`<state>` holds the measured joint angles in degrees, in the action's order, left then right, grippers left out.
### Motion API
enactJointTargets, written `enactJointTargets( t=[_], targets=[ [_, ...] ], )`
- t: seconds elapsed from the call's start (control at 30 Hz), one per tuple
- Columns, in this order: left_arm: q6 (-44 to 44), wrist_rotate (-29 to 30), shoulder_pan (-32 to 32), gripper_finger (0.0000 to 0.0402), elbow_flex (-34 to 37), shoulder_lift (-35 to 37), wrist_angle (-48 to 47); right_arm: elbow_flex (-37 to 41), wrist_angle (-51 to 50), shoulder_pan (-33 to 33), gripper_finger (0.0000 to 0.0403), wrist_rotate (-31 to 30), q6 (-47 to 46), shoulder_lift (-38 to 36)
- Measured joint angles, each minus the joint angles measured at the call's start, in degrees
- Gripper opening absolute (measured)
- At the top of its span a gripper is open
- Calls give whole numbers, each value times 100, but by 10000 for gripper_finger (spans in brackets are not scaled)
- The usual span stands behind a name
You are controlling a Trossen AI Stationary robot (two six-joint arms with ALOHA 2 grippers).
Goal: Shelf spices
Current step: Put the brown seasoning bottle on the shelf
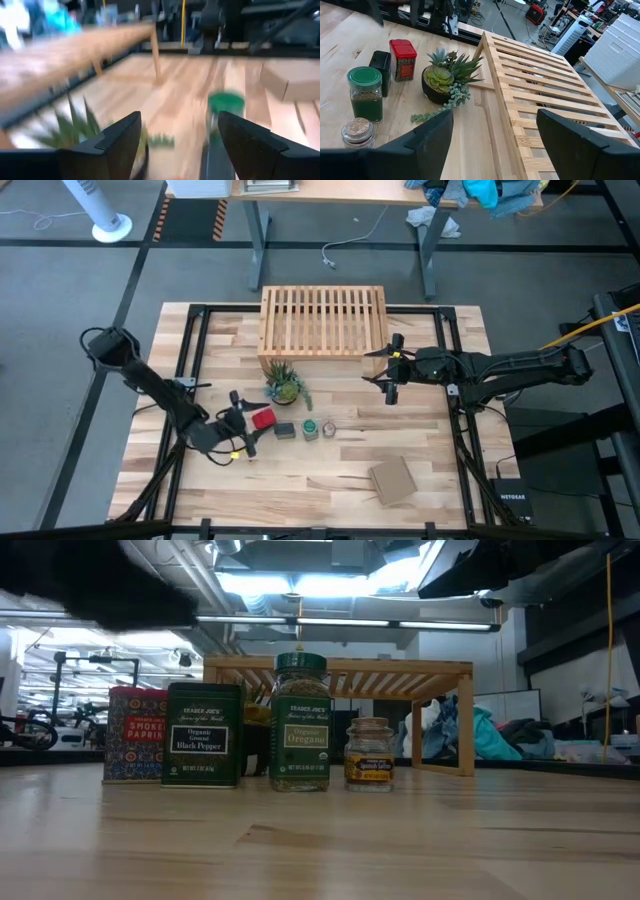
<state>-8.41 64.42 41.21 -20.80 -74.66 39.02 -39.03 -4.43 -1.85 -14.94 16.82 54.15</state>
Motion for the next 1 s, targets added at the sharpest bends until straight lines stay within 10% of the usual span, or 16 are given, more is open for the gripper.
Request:
enactJointTargets(
  t=[0.47, 1.0],
  targets=[
    [4739, 178, 5, 258, 0, 2778, 787, 0, -4, 0, 292, 0, -1, 0],
    [4312, 1372, 820, 258, 0, 5559, -2588, 220, 47, -2, 292, 103, 0, -591]
  ],
)
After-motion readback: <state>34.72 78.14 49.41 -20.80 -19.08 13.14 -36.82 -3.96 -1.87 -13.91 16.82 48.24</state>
